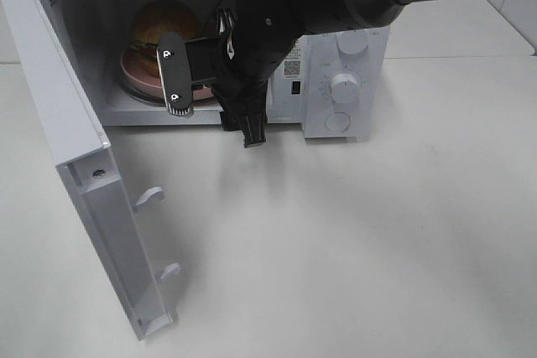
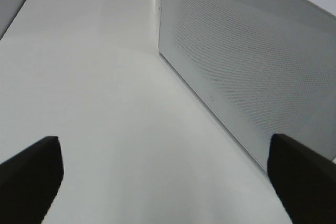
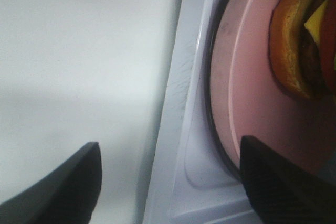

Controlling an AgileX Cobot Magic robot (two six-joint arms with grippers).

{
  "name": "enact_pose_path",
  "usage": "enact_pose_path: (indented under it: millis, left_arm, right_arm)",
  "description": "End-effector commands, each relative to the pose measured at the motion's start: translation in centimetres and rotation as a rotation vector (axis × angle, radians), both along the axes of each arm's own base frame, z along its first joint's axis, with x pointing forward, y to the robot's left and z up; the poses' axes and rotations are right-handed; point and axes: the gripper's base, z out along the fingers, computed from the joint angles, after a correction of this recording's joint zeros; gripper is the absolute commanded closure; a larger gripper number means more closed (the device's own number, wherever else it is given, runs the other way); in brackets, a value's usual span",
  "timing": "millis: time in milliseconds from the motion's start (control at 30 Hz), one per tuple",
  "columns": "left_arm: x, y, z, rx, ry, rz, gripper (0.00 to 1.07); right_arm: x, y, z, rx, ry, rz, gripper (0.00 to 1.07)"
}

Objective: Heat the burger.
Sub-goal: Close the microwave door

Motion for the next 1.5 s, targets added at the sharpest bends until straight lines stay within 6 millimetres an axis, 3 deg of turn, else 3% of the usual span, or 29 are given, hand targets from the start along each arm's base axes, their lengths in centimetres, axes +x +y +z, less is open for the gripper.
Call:
enact_pose_path:
  millis: [33,367,900,1267,1500]
  left_arm:
    - [-0.2,0.0,0.1,-0.001,-0.025,-0.001,0.09]
    - [-0.2,0.0,0.1,-0.001,-0.025,-0.001,0.09]
    - [-0.2,0.0,0.1,-0.001,-0.025,-0.001,0.09]
    - [-0.2,0.0,0.1,-0.001,-0.025,-0.001,0.09]
    - [-0.2,0.0,0.1,-0.001,-0.025,-0.001,0.09]
  right_arm:
    - [-0.7,-0.5,1.1,0.019,-0.01,-0.008,0.35]
    - [-3.0,-2.5,2.6,0.094,0.045,-0.139,0.35]
    - [-7.6,-6.4,4.7,0.301,0.172,-0.494,0.35]
    - [-11.7,-10.1,6.3,0.462,0.275,-0.826,0.35]
    - [-14.3,-12.7,7.7,0.434,0.317,-1.02,0.35]
